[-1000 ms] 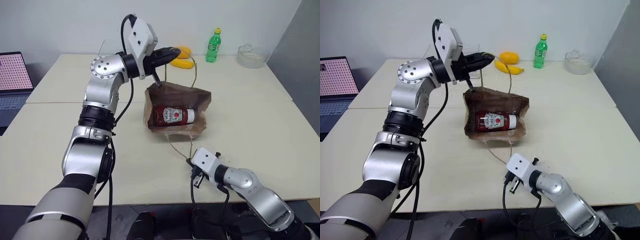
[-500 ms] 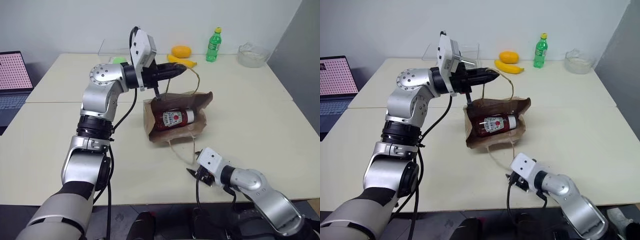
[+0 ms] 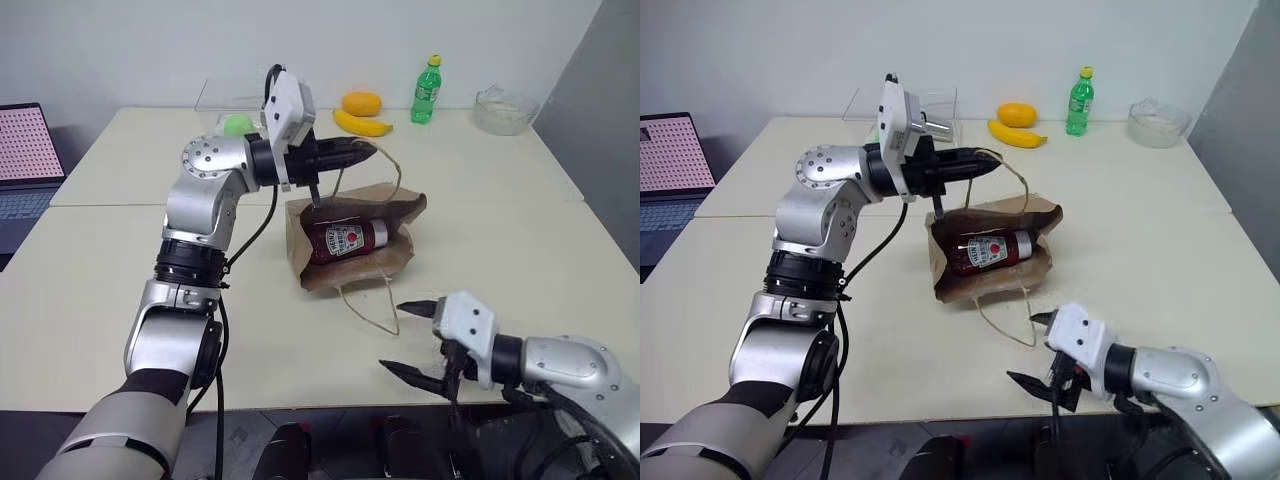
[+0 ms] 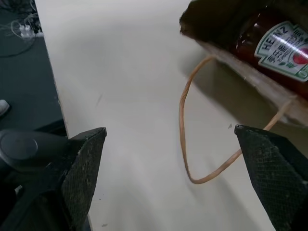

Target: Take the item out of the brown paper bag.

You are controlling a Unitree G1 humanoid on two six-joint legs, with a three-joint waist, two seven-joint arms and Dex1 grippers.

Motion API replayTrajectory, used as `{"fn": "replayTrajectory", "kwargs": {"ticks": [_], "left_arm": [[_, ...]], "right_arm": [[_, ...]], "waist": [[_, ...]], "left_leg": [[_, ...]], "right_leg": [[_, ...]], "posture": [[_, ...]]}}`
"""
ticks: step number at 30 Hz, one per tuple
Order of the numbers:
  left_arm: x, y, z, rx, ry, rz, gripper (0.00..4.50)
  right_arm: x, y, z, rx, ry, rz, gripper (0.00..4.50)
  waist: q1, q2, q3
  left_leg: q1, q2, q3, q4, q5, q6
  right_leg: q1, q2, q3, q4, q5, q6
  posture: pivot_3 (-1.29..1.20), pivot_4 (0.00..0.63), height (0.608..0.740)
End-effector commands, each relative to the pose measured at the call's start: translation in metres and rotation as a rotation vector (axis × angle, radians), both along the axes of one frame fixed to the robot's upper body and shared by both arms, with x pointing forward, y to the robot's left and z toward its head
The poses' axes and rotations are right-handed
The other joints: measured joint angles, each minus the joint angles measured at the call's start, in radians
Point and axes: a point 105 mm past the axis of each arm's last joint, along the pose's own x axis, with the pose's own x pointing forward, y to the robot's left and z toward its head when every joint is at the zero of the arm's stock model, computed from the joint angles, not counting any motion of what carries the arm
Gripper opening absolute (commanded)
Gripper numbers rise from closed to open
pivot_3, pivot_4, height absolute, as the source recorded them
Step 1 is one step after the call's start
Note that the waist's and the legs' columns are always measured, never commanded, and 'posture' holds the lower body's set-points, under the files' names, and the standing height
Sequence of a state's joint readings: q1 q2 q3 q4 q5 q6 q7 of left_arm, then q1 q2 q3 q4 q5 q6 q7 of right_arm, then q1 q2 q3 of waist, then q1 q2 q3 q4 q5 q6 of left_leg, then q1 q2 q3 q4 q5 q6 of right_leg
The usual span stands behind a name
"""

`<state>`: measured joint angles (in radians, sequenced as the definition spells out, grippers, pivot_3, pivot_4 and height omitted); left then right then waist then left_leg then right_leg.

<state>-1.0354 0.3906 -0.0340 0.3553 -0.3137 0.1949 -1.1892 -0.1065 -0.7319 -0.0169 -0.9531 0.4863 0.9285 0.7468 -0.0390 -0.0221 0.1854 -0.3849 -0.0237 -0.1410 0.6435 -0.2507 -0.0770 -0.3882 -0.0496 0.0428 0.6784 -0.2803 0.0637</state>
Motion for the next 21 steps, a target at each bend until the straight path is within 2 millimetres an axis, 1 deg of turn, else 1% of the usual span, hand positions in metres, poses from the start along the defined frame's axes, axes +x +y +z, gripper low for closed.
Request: {"fn": "replayTrajectory", "kwargs": {"ticks": [1, 4, 7, 9, 13, 14, 17, 21], "left_arm": [[-0.008, -0.004, 0.016, -0.030, -0.052, -0.030, 0.00], [-0.007, -0.004, 0.018, -0.039, -0.055, -0.023, 0.00], [-0.007, -0.005, 0.020, -0.046, -0.060, -0.018, 0.00], [-0.007, -0.004, 0.021, -0.049, -0.063, -0.015, 0.00], [-0.007, -0.003, 0.022, -0.055, -0.068, -0.008, 0.00], [-0.007, -0.003, 0.022, -0.056, -0.068, -0.006, 0.00], [-0.007, -0.003, 0.022, -0.059, -0.070, -0.003, 0.00], [-0.005, -0.003, 0.024, -0.067, -0.074, 0.003, 0.00]], "right_arm": [[0.017, 0.009, 0.028, -0.004, -0.147, 0.021, 4.48], [0.046, 0.019, 0.032, -0.076, -0.232, 0.014, 4.48], [0.076, 0.025, 0.027, -0.158, -0.307, -0.010, 4.48], [0.093, 0.029, 0.022, -0.204, -0.348, -0.025, 4.48], [0.122, 0.037, 0.017, -0.261, -0.422, -0.075, 4.48], [0.127, 0.042, 0.017, -0.279, -0.445, -0.075, 4.48], [0.131, 0.056, 0.009, -0.374, -0.494, -0.008, 4.48], [0.133, 0.066, -0.003, -0.466, -0.523, 0.051, 4.48]], "waist": [[-0.003, 0.000, 0.000], [-0.005, 0.000, 0.000], [-0.005, 0.000, 0.000], [-0.006, 0.000, 0.000], [-0.009, 0.000, 0.000], [-0.010, 0.000, 0.000], [-0.013, 0.000, 0.000], [-0.014, 0.000, 0.000]], "left_leg": [[0.000, 0.000, 0.000, 0.000, 0.000, 0.000], [0.001, 0.001, 0.000, -0.001, 0.000, 0.000], [0.000, 0.000, 0.000, -0.001, 0.000, 0.000], [-0.001, 0.000, 0.000, -0.001, 0.000, 0.000], [-0.002, -0.001, 0.000, -0.001, 0.000, 0.000], [-0.002, -0.001, 0.000, -0.001, 0.000, 0.000], [-0.002, -0.001, 0.000, -0.001, 0.000, 0.000], [-0.002, -0.001, 0.000, -0.001, 0.000, 0.000]], "right_leg": [[0.000, 0.000, 0.000, 0.000, 0.000, 0.000], [0.000, 0.000, 0.000, 0.000, -0.002, 0.004], [-0.001, 0.000, 0.000, 0.000, -0.002, 0.003], [-0.002, -0.001, 0.000, -0.001, 0.000, 0.000], [-0.003, -0.001, 0.000, -0.001, 0.000, -0.001], [-0.003, -0.001, 0.000, 0.000, 0.000, -0.001], [-0.003, -0.001, 0.000, 0.000, 0.000, -0.001], [-0.003, -0.001, 0.000, 0.000, 0.000, -0.001]], "posture": [[0.00, 0.150, 0.740], [0.00, 0.150, 0.740], [0.00, 0.150, 0.740], [0.00, 0.150, 0.740], [0.00, 0.150, 0.740], [0.00, 0.150, 0.740], [0.00, 0.150, 0.740], [0.00, 0.150, 0.740]]}}
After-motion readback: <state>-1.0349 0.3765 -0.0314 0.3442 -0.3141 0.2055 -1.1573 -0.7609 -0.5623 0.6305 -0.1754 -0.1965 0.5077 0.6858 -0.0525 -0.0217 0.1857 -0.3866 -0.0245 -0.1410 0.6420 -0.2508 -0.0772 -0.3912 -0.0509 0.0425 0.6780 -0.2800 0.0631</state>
